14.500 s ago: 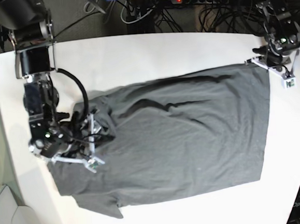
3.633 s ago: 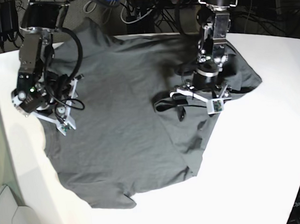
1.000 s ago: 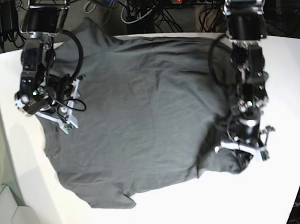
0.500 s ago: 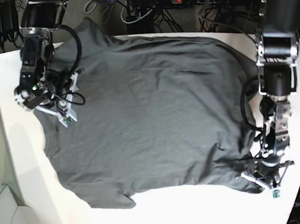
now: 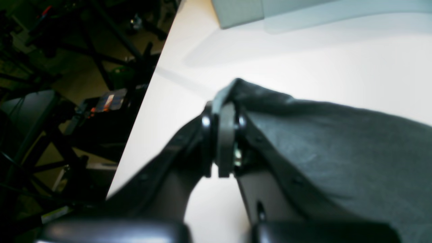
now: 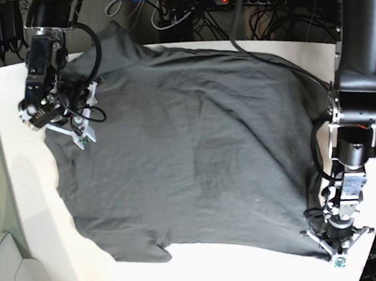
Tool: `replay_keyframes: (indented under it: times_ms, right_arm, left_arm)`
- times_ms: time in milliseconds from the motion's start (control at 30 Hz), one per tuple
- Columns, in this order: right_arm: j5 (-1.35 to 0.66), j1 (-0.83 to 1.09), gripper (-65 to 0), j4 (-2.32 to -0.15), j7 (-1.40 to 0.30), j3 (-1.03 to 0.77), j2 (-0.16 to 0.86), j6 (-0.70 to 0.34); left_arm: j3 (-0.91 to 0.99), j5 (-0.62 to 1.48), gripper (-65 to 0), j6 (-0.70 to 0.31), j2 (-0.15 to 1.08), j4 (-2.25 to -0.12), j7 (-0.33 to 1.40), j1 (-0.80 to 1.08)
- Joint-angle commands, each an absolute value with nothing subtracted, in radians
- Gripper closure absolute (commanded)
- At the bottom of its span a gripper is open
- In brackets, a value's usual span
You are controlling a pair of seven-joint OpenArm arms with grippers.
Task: Layout the t-shirt on the table in an organized manner, then fold the t-shirt properly
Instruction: 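Pull the shirt's side edge with the left gripper toward the shoulder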
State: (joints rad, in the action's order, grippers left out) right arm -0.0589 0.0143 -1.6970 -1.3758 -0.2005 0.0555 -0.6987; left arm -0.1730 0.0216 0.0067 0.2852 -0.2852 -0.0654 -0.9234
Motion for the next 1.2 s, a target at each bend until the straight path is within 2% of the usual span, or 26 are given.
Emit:
replay_keyframes:
  times_ms: [0,67,133,167,300,367,500,600,733,900,1067,1167]
  right_arm:
    - [-0.064,-0.002,-27.3,-1.715,-1.366,-0.202,0.064,-0.698]
    - [-0.064,-0.007,-27.3,-1.715,-1.366,-0.202,0.064,-0.698]
    - [-0.064,-0.008,-27.3,-1.715,-1.366,-0.202,0.064,-0.698]
    - [-0.064,-0.010,-27.3,-1.715,-1.368,-0.202,0.064,-0.698]
    - [-0.064,-0.008,-27.3,-1.730,-1.368,-0.200,0.064,-0.698]
    - [-0.065,-0.005,-27.3,-1.758,-1.368,-0.200,0.064,-0.698]
    - [-0.065,-0.002,-27.3,-1.790,-1.371,-0.200,0.064,-0.698]
    - [-0.065,-0.002,-27.3,-1.790,-1.372,-0.205,0.064,-0.698]
    - [-0.065,-0.001,-27.3,-1.790,-1.371,-0.206,0.062,-0.698]
    - [-0.065,-0.001,-27.3,-1.791,-1.368,-0.202,0.058,-0.698]
    - [-0.065,-0.001,-27.3,-1.801,-1.368,-0.202,0.044,-0.698]
    - [-0.065,-0.001,-27.3,-1.807,-1.368,-0.202,0.044,-0.698]
  left_arm:
    - [-0.176,0.010,-1.9,0.018,0.298,-0.295,-0.101,-0.970]
    - [-0.174,-0.002,-2.2,0.018,0.298,-0.295,-0.097,-0.970]
    - [-0.173,-0.015,-6.1,0.018,0.298,-0.292,-0.090,-0.970]
    - [-0.173,-0.016,-10.8,0.018,0.300,-0.286,-0.090,-0.970]
    - [-0.179,-0.016,-41.2,0.015,0.303,-0.285,-0.053,-0.966]
    - [-0.179,-0.016,-50.6,0.012,0.320,-0.288,-0.018,-0.964]
    - [-0.173,-0.010,-48.9,0.008,0.325,-0.298,0.033,-0.920]
    - [-0.170,-0.005,-48.1,0.008,0.349,-0.357,0.137,-0.854]
    - [-0.116,0.047,-48.1,0.010,0.407,-0.602,0.205,-0.628]
    - [0.087,0.150,-48.1,0.008,0.443,-0.972,0.355,-0.375]
    - [0.200,0.193,-48.1,0.012,0.384,-1.365,0.503,-0.120]
    - [0.263,0.188,-48.2,0.010,0.321,-1.469,0.549,-0.016]
